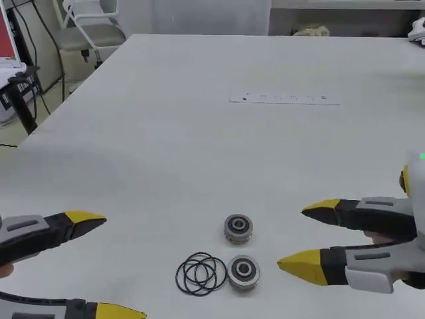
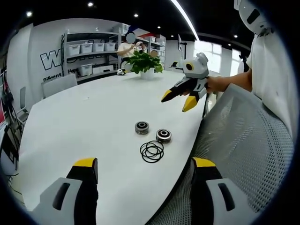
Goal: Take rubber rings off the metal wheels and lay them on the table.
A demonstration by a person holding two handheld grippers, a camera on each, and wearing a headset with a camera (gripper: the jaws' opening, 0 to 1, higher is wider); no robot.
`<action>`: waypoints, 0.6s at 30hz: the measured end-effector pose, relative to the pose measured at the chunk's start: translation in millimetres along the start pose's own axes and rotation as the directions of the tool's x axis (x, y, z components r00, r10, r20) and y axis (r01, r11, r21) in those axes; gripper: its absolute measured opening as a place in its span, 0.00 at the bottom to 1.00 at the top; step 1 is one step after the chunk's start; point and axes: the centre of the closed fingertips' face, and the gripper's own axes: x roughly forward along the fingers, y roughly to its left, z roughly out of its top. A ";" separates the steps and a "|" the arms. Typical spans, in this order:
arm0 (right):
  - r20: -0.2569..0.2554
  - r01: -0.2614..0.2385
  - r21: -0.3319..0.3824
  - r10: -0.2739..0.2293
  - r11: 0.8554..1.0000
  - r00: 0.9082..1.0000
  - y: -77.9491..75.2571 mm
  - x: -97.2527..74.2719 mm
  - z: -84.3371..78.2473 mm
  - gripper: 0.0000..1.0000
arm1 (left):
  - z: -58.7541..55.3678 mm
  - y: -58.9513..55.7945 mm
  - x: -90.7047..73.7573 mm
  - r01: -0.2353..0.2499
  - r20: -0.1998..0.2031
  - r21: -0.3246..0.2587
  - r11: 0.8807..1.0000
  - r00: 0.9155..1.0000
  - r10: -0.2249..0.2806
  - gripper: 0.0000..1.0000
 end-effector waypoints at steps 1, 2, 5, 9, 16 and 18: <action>-0.004 0.004 0.004 -0.004 1.000 1.000 0.5 -1.2 -3.1 0.56 | -0.3 -0.4 0.1 0.002 -0.001 0.000 1.000 1.000 -0.002 0.79; -0.006 0.005 0.009 -0.005 1.000 1.000 0.9 -2.1 -5.2 0.57 | -0.7 -0.9 0.4 0.005 -0.002 0.000 1.000 1.000 -0.005 0.79; -0.016 0.012 0.026 -0.012 1.000 1.000 3.9 -6.0 -13.1 0.61 | -1.5 -1.9 1.3 0.011 -0.004 -0.005 1.000 1.000 -0.011 0.81; -0.020 0.022 0.035 -0.022 0.999 1.000 6.7 -10.6 -18.8 0.65 | -4.9 -0.1 2.6 0.005 -0.012 -0.021 1.000 1.000 -0.005 0.89; -0.024 0.050 0.059 -0.048 0.997 0.999 9.3 -21.0 -27.9 0.73 | -5.2 1.1 3.0 -0.001 0.004 -0.049 0.999 1.000 0.001 0.96; -0.024 0.059 0.065 -0.057 0.996 0.998 9.8 -23.6 -29.5 0.76 | -5.3 1.3 3.1 -0.002 0.006 -0.055 0.999 1.000 0.002 0.99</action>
